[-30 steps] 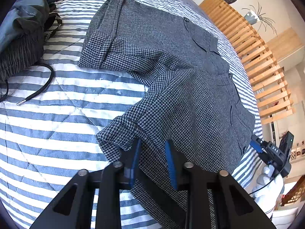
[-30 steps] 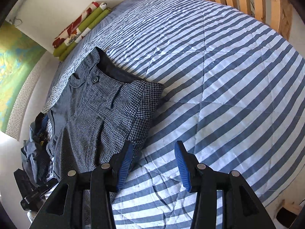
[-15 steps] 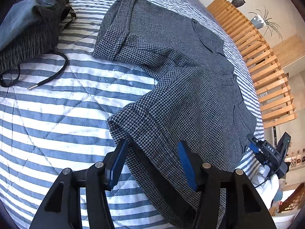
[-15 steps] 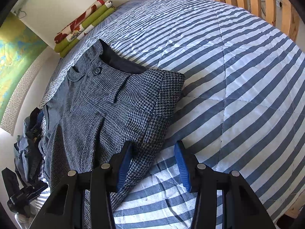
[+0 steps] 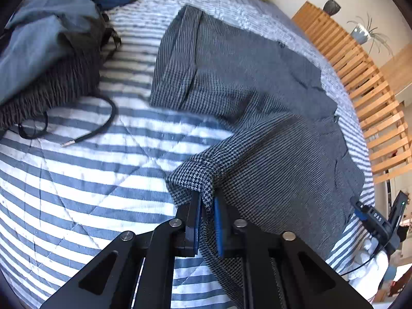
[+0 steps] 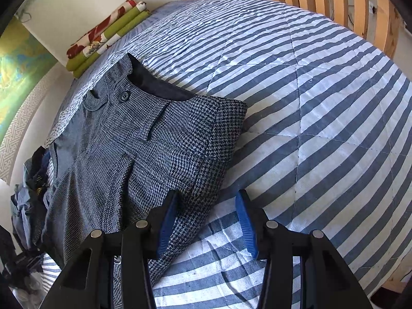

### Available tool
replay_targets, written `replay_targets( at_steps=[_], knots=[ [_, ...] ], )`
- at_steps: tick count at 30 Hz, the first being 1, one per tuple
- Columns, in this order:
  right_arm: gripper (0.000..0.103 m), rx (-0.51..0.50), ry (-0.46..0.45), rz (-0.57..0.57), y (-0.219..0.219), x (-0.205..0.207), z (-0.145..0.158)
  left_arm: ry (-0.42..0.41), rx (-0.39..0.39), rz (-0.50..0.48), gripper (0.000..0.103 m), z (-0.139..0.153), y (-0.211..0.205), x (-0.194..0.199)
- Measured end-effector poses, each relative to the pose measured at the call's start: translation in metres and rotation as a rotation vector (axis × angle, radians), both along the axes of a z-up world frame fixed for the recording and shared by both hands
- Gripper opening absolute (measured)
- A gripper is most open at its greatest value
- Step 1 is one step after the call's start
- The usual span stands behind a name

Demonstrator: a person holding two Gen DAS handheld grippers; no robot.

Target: Organize objects

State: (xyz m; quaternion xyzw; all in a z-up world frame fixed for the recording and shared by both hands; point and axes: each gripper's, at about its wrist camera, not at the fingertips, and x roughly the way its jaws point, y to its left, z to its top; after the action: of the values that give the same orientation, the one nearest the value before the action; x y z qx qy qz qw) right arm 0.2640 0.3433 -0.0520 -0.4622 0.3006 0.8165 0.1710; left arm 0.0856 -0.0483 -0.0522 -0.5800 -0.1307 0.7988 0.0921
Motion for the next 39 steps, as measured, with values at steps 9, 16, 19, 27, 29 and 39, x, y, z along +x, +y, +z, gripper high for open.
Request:
replay_targets(
  at_steps=[9,16,19,27,29,39],
  knots=[
    [0.043,-0.073,0.059,-0.038,0.018,0.009,0.004,0.145,-0.158,-0.162,0.047,0.047,0.007,0.046],
    [0.043,-0.140,0.087,-0.082,0.034,0.013,0.005,0.200,-0.247,-0.658,0.058,0.062,0.142,0.124],
    [0.043,-0.180,0.081,-0.072,0.032,0.010,0.002,0.176,-0.358,-0.772,0.058,0.042,0.187,0.145],
    [0.042,-0.237,0.095,-0.051,0.034,0.008,-0.002,0.116,-0.504,-0.865,0.055,-0.004,0.204,0.158],
    [0.028,-0.276,0.115,-0.060,0.037,0.009,-0.003,0.112,-0.467,-0.848,0.044,-0.002,0.200,0.155],
    [0.007,-0.387,0.260,-0.091,0.041,0.011,0.019,0.217,-0.341,-0.718,0.016,0.067,0.167,0.128]
  ],
)
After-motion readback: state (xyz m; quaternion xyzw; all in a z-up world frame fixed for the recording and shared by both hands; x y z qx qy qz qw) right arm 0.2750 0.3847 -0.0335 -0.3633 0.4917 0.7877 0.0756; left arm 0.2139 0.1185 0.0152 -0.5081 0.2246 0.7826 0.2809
